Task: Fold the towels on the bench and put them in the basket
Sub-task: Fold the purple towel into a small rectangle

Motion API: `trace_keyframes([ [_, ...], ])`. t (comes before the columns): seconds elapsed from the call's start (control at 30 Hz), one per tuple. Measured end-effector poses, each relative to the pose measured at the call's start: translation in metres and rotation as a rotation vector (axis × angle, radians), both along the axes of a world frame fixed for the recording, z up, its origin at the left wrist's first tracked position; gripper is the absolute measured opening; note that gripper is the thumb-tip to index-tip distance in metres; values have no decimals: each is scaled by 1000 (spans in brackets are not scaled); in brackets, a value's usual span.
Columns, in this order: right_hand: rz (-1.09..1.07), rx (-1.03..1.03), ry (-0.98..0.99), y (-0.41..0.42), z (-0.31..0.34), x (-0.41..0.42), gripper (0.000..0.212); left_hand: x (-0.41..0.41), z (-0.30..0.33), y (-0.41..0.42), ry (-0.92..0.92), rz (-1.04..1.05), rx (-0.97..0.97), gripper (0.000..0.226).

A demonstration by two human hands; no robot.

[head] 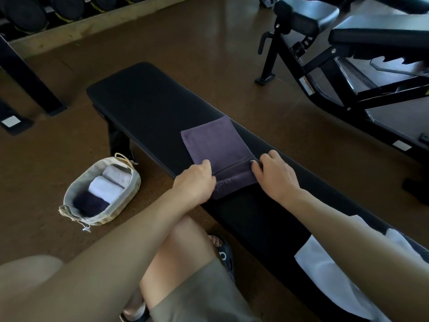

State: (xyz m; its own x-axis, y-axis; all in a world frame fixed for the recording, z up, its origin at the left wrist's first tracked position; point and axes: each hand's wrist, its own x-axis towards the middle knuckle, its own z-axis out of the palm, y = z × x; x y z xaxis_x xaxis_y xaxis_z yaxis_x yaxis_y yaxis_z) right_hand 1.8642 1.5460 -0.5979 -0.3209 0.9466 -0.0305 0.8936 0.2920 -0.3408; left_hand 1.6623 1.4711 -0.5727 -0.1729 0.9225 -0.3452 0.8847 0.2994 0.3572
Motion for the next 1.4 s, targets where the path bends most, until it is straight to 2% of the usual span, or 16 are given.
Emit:
trace_keyframes([
  [0.1, 15, 50, -38, -3, 3, -2, 26, 5, 4, -4, 182, -63, 74, 16],
  [0.17, 150, 202, -122, -4, 6, -3, 29, 9, 9, -6, 326, -129, 169, 29],
  [0.27, 518, 420, -244, 0, 5, -3, 31, 17, 16, -5, 412, -394, 337, 47],
  [0.33, 623, 390, -240, 3, 3, -2, 27, 22, 17, -6, 442, -624, 367, 45],
  [0.37, 628, 356, -218, 4, 3, -1, 27, 21, 15, -7, 434, -659, 354, 43],
  [0.53, 637, 226, -113, 9, 14, 10, 33, 6, 10, -7, 196, -518, 265, 21],
  [0.63, 684, 133, -145, 12, 24, 16, 44, 2, 14, -9, 136, -503, 243, 25],
  [0.73, 731, 61, -210, 17, 30, 20, 58, 0, 18, -11, 207, -513, 165, 51],
  [0.83, 745, 8, -212, 23, 35, 18, 61, 4, 15, -10, 294, -497, 172, 59],
  [0.93, 721, -11, -152, 28, 38, 12, 50, 12, 13, -11, 387, -472, 228, 55],
  [1.0, 670, -79, -37, 33, 40, 8, 32, 16, 13, -13, 414, -470, 251, 49],
  [1.1, 591, -138, 7, 43, 43, 0, 12, 8, 19, -12, 265, -384, 205, 32],
  [1.2, 475, -230, 52, 49, 47, -8, 15, -8, 28, 0, -3, -211, 115, 15],
  [1.4, 196, -450, 260, 63, 46, -21, 19, -46, 8, 21, -543, 198, 34, 11],
])
